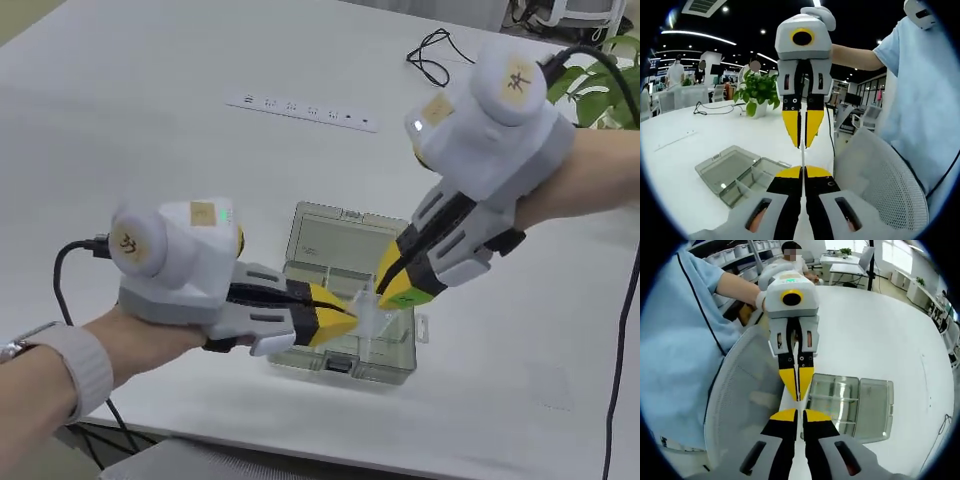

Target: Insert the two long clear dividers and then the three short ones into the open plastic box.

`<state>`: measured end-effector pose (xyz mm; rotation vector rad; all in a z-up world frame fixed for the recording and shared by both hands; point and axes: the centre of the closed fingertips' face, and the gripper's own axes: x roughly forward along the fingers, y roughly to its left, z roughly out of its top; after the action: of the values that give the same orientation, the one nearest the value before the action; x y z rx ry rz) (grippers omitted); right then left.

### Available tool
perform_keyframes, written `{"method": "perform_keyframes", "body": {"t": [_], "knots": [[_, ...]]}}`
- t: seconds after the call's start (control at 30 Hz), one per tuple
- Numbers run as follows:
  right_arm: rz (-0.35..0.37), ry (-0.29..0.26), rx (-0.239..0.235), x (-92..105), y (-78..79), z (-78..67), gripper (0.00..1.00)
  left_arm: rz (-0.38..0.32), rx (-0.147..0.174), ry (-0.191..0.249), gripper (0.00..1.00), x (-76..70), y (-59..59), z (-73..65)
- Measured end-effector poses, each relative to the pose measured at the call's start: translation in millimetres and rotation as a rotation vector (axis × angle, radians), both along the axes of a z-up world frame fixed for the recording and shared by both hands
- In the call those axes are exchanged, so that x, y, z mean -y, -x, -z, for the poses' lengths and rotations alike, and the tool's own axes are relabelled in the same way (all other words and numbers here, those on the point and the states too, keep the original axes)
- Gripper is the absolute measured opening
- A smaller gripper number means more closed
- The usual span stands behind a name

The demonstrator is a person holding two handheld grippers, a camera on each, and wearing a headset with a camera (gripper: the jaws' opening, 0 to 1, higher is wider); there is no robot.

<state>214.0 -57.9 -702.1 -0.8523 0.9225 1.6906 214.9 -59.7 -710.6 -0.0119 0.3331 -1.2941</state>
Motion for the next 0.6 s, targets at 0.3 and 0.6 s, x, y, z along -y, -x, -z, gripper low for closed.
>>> {"method": "perform_keyframes", "body": {"t": [0.3, 0.6], "knots": [[-0.076, 0.013, 0.032, -0.9, 3.1, 2.5, 0.02, 0.015, -0.007, -0.011, 0.00, -0.1, 1.5, 2.7], [-0.078, 0.047, 0.054, -2.2, 1.5, 5.7, 0.02, 0.028, -0.002, -0.054, 0.00, 1.9, 2.6, 7.5]]}}
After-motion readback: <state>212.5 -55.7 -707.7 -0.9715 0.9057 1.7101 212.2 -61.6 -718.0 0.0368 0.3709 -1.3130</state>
